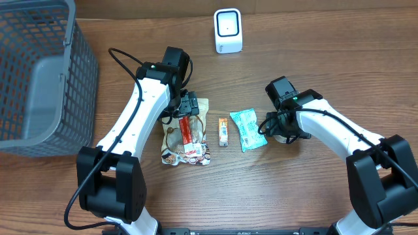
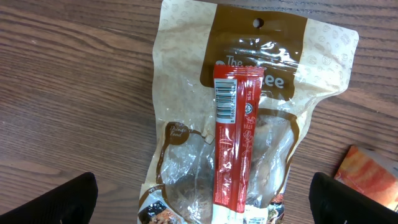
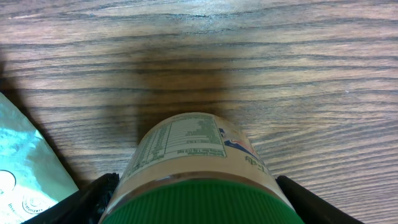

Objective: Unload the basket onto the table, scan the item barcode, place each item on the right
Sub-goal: 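Grasp the green-lidded jar with the right gripper, then lift the jar and carry it up to the white scanner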

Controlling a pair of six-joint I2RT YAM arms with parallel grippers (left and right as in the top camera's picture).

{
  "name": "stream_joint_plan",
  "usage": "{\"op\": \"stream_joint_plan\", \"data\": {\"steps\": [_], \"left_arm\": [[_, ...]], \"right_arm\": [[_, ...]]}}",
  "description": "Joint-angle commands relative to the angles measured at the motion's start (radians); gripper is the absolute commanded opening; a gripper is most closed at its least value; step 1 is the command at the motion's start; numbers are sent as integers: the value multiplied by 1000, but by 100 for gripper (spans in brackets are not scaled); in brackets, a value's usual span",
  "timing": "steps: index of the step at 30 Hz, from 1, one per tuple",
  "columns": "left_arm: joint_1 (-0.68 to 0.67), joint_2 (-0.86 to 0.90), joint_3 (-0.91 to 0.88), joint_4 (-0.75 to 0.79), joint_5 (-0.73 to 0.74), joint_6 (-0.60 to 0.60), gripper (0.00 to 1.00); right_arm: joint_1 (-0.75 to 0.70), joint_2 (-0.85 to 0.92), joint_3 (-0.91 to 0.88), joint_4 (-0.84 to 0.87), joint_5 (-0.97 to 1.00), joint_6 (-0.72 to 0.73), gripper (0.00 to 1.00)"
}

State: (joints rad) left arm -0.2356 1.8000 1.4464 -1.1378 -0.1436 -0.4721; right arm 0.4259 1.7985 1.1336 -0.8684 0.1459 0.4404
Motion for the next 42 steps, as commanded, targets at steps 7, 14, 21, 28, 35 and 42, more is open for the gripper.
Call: {"op": "stream_joint_plan", "data": {"steps": [7,14,21,28,35,42], "left_arm": [[0,-11,13,-2,-9,-14,100],[0,-11,13,-2,-10,-14,100],[0,-11,13,-2,-9,-14,100],[0,-11,13,-2,-9,-14,100],[0,-11,13,-2,-9,-14,100],[0,-11,13,-2,-9,-14,100]], "right_arm": [[-1,-7,34,3,11,0,72],[-1,-12,67,-26,11,-4,54],[-1,-72,137,-87,11,-31,37],[-1,-162,166,-116,10,-101,31],[-1,-167,261,-160,-72,-102,28],[-2,-163,477,-321,-96,-143,30]]}}
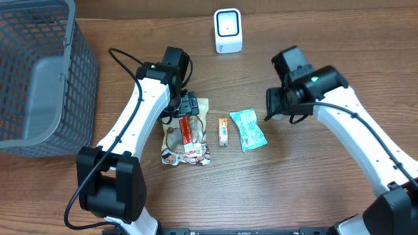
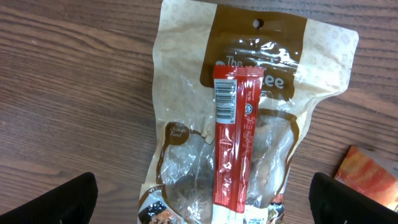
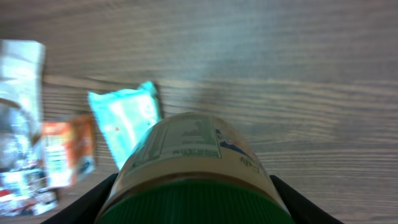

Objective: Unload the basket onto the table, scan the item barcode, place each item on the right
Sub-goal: 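Lift the jar and carry it up to the white scanner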

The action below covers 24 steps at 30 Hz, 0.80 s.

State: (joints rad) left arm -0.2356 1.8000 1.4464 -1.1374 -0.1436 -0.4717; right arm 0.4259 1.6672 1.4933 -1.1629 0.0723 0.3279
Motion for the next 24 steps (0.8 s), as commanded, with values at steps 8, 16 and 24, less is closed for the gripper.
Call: {"op": "stream_joint_plan", "data": {"steps": [8,16,24], "left_arm": [[0,-11,13,-3,-9,-15,99],[0,-11,13,-3,-9,-15,100],[0,-11,13,-3,-9,-15,100]], "right_arm": [[-9,45,499,-313,-46,-95,28],[-7,47,455,-28,-48,-101,17],[-6,95,336,331,-48,-159,16]]}}
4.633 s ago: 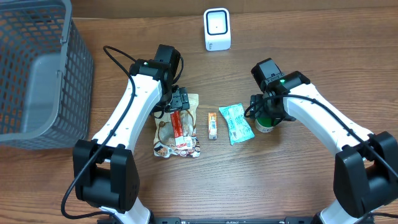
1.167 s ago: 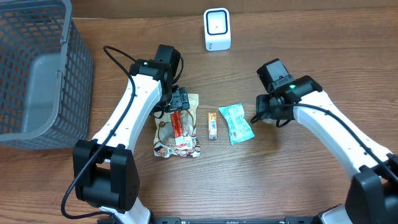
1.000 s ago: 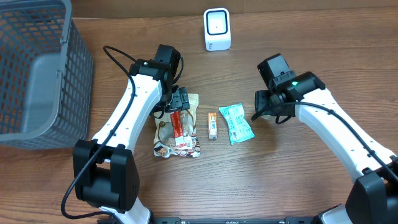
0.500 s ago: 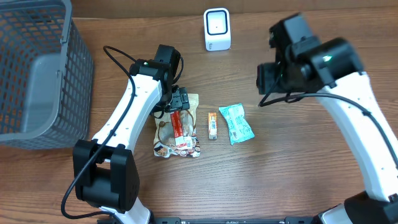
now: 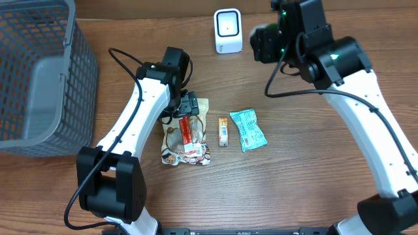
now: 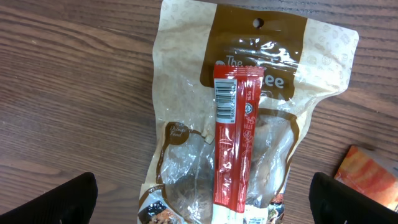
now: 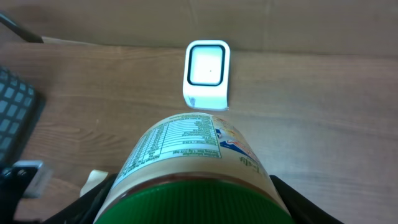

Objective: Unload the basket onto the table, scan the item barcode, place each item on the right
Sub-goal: 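Lift the jar and carry it up to the white scanner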

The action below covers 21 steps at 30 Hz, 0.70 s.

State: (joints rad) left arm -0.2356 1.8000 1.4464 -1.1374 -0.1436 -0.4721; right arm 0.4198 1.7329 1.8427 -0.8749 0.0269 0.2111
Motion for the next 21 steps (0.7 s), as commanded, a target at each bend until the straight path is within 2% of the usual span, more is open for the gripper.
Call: {"op": "stream_joint_plan", "data": {"steps": [1,11,21], "left_arm": [[0,-11,13,-3,-9,-14,100],[0,-11,13,-3,-10,-14,100],[0,-11,13,-3,-9,-14,100]], "right_arm": [[0,44,-7,56,-3,-42,15],[0,197,23,338,-2,-89,7],[-3,425,23,718,-3,-82,7]]}}
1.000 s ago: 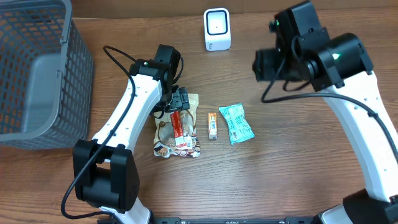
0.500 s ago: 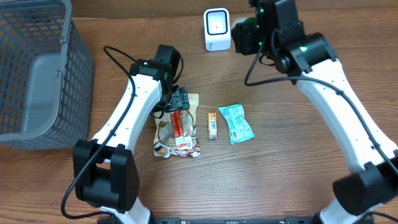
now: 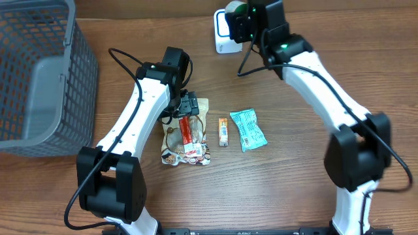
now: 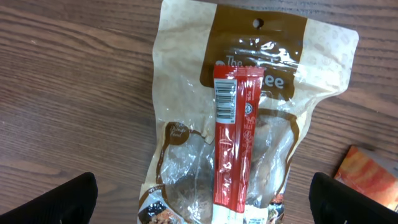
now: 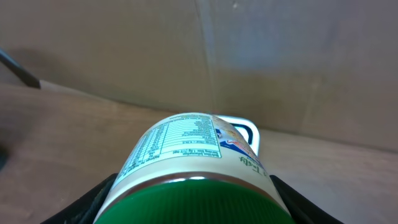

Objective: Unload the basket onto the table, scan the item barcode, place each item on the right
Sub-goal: 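Lift the jar and carry it up to the white scanner, then hold the jar label in front of the scanner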

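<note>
My right gripper [image 5: 193,208] is shut on a tan jar [image 5: 189,146] with a green lid and a printed label. It holds the jar lying towards the white scanner [image 5: 250,133], whose face shows just behind the jar. From overhead, the right gripper [image 3: 239,19] is at the table's far edge, covering part of the scanner [image 3: 221,42]. Over a brown pouch [image 4: 249,93] with a red stick pack [image 4: 233,143] lying on it, my left gripper [image 4: 202,208] hangs open and holds nothing.
A grey wire basket [image 3: 39,78] stands at the far left. A small orange packet [image 3: 223,131] and a teal packet [image 3: 248,129] lie beside the pouch [image 3: 186,134] at mid table. A wall rises right behind the scanner.
My right gripper has moved left with the jar, from right of the scanner to directly in front of it. The scanner is now mostly hidden behind the jar. The left arm has not moved.
My right gripper was shut on the jar on the table, right of the teal packet. Then it held the jar above the table, later up near the scanner, and now right before it. The left gripper stayed open over the pouch throughout.
</note>
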Controlling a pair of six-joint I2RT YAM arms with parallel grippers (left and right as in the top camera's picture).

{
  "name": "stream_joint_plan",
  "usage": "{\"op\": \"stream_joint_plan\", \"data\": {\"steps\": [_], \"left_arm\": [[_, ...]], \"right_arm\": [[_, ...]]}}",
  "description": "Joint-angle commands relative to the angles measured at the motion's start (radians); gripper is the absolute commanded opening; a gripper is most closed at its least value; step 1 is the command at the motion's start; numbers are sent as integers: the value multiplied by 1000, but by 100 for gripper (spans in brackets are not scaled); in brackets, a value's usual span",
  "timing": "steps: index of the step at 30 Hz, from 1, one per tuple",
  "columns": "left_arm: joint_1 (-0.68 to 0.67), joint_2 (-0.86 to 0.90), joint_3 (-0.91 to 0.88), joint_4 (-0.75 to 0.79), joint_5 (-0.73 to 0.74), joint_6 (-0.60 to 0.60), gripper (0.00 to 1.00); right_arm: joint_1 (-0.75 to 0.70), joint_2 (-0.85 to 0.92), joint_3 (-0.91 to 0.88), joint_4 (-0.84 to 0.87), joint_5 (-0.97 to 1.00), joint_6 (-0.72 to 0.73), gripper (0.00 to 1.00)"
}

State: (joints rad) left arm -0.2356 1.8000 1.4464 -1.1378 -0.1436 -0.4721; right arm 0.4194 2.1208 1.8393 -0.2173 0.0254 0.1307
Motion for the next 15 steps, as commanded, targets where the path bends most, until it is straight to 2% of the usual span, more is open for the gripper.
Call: {"op": "stream_joint_plan", "data": {"steps": [1,2,7,11,15], "left_arm": [[0,-11,13,-2,-9,-14,100],[0,-11,13,-2,-9,-14,100],[0,-11,13,-2,-9,-14,100],[0,-11,13,-2,-9,-14,100],[0,-11,13,-2,-9,-14,100]], "right_arm": [[-3,54,26,98,-1,-2,6],[-3,71,26,136,-1,-2,4],[-3,132,26,275,40,0,4],[-3,173,26,352,121,101,4],[-6,209,26,416,120,110,4]]}}
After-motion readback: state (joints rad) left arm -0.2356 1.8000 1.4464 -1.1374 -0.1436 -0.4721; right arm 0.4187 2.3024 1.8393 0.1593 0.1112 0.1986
